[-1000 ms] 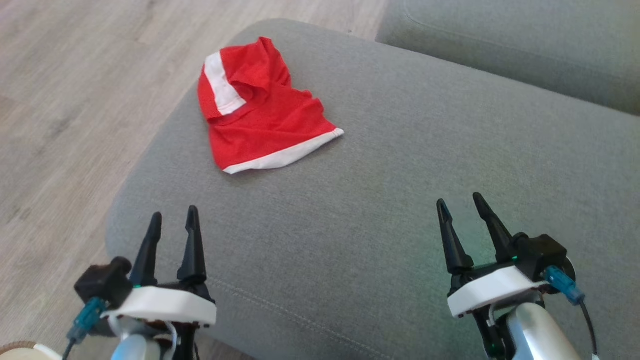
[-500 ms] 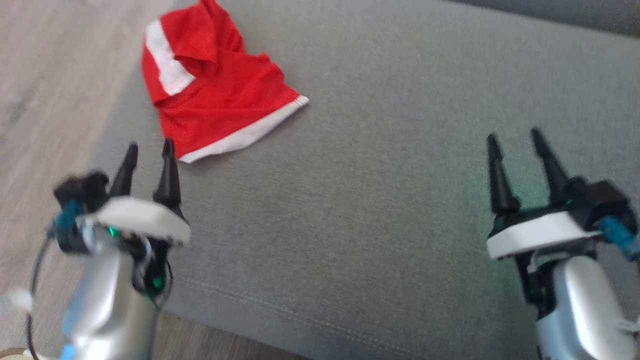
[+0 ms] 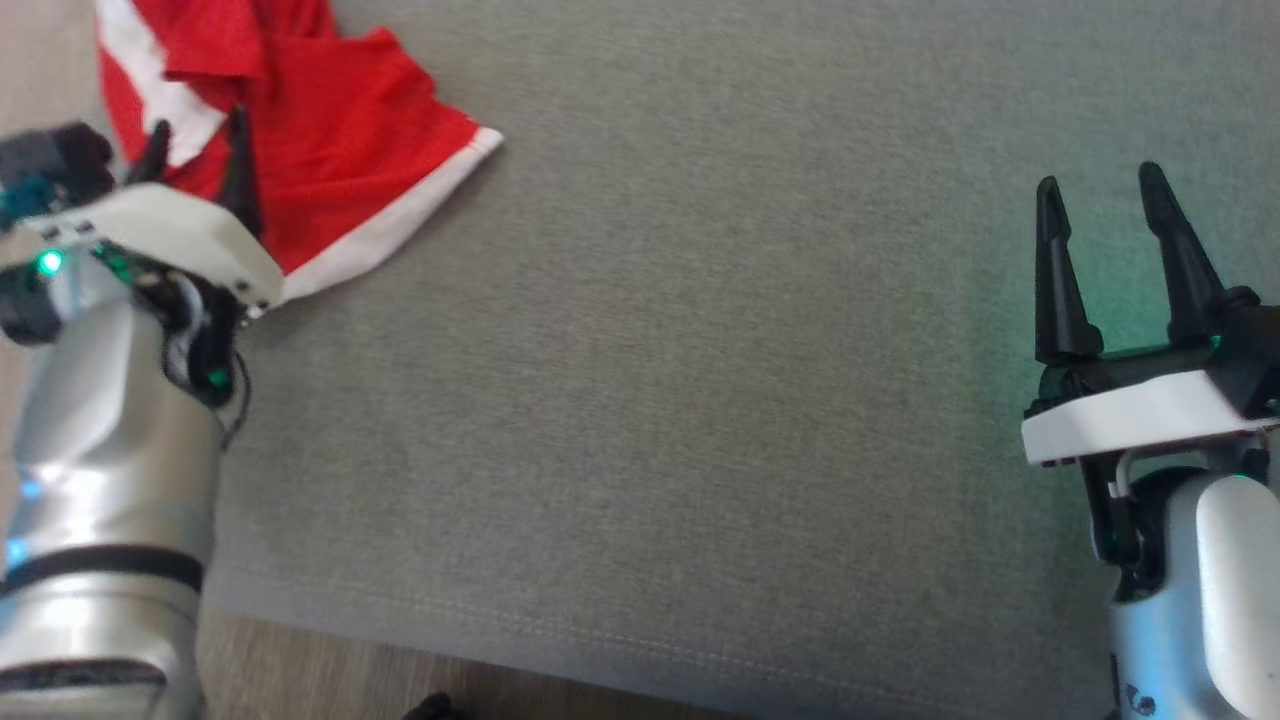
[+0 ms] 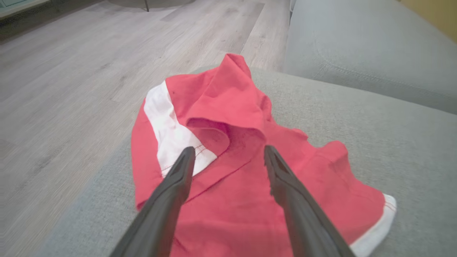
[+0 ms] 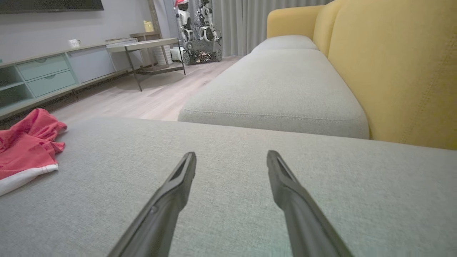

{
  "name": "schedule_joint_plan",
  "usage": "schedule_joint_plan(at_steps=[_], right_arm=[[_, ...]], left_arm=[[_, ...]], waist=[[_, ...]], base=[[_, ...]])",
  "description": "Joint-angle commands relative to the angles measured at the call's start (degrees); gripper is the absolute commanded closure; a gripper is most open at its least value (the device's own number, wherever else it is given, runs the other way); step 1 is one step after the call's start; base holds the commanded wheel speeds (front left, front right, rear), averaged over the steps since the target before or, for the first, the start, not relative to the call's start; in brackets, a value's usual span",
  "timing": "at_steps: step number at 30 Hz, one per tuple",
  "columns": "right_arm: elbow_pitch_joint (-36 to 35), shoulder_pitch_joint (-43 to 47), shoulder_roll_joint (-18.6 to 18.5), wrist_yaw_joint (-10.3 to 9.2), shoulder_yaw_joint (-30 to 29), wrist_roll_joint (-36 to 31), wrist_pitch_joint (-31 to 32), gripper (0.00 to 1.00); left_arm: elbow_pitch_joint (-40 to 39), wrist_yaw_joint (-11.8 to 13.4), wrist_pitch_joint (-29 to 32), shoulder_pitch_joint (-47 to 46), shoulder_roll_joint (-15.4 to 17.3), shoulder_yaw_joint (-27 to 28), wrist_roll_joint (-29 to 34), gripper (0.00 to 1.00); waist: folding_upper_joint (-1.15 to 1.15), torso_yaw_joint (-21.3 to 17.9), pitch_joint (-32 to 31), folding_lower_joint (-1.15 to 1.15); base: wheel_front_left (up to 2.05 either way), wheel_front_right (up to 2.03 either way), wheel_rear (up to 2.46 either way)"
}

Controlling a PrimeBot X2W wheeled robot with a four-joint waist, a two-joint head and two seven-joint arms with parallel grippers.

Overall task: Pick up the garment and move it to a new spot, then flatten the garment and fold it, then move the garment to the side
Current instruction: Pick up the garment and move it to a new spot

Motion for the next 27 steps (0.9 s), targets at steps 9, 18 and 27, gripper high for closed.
schedule_joint_plan(at_steps=[9,18,27], right_arm=[[-2.82,-1.45,-0.18,-0.05,1.75,-0.52,0.27,0.0],[-1.66,-1.57,-0.17,-0.05,1.61,-0.45,-0.57,0.0],[2.6,-0.82,-0.09,-0.05,1.29,0.63,-2.77,0.0]], left_arm=[[8.93,3.64,-0.65,-9.09,5.72,0.14,2.51,0.0],[15.12,2.76,-3.22,-12.93,6.29,-0.01,1.76,1.0],[10.05,0.88,-6.34,-11.24,5.43,0.61,0.89,1.0]], waist=[[0.0,-3.37,3.6,-0.01],[0.0,-4.51,3.84,-0.01],[0.0,-4.35,-1.94,-0.01]], base=[[0.0,0.0,0.0],[0.0,0.0,0.0],[0.0,0.0,0.0]])
